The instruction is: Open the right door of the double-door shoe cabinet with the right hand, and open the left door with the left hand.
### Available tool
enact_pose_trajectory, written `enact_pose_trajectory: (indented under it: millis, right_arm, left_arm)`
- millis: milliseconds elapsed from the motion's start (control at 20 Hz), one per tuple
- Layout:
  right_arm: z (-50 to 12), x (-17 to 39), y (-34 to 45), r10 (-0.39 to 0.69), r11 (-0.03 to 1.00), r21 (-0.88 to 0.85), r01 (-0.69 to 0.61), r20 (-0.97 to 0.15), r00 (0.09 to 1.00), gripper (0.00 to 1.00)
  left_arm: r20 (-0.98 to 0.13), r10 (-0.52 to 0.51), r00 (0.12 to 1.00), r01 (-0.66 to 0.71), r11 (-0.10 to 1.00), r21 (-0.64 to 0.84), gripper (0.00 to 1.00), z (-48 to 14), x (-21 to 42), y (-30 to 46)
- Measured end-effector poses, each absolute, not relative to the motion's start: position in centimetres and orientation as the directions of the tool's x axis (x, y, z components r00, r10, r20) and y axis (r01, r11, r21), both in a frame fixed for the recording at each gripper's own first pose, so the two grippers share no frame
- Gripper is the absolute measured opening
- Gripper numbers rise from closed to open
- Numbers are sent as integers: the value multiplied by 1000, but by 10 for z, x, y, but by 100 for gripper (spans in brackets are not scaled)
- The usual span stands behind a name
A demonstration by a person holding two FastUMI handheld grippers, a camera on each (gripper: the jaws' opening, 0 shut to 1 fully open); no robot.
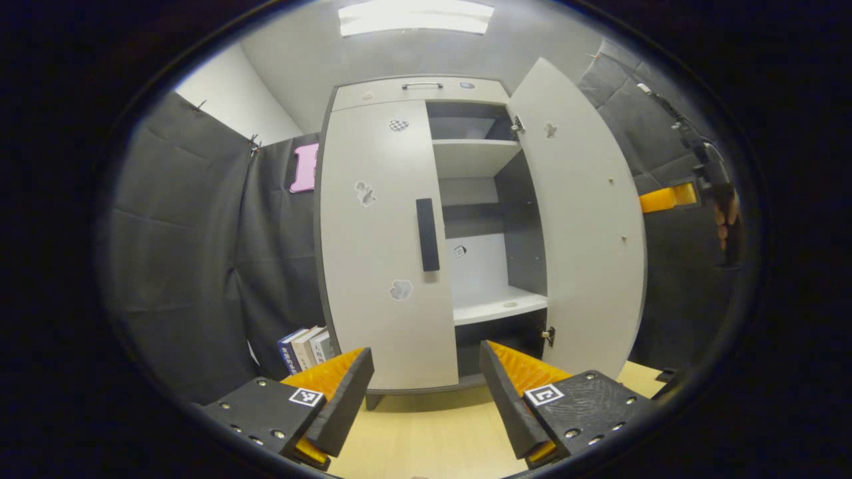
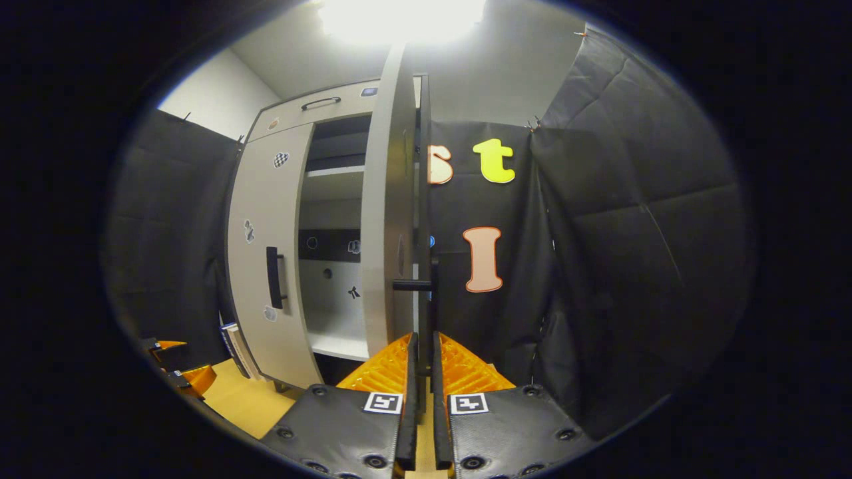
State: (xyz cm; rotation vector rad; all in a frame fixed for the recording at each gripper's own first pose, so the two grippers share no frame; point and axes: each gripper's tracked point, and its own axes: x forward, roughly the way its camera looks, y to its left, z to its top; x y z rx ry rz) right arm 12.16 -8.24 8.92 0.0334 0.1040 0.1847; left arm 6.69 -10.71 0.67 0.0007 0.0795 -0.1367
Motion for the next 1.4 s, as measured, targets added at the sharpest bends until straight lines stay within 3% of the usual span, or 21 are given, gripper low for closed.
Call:
enact_pose_trajectory:
  millis: [150,350,650,950,1400]
  right_arm:
    - [83,96,-92,164,986,29,-162,-96,982,17]
    - [72,65,-96,172,984,53,-168,-93,981,100]
    - [52,21,-119,95,994,57,-91,-73,993,99]
    - [28,-7,-151,2,999,36,3,-135,991,96]
    - [2,-23,-170,-74,997,-25,71,-206,976,100]
  left_arm:
    - [-65,-144,987,143,989,-24,94,21,86,-108]
    - [-23,-154,988,154,988,-14,94,42,119,-111]
    - [-4,-179,984,179,983,-30,92,60,159,-123]
    - [49,-176,983,176,984,-3,92,86,209,-122]
    - [11,-182,983,182,981,-64,93,91,290,-123]
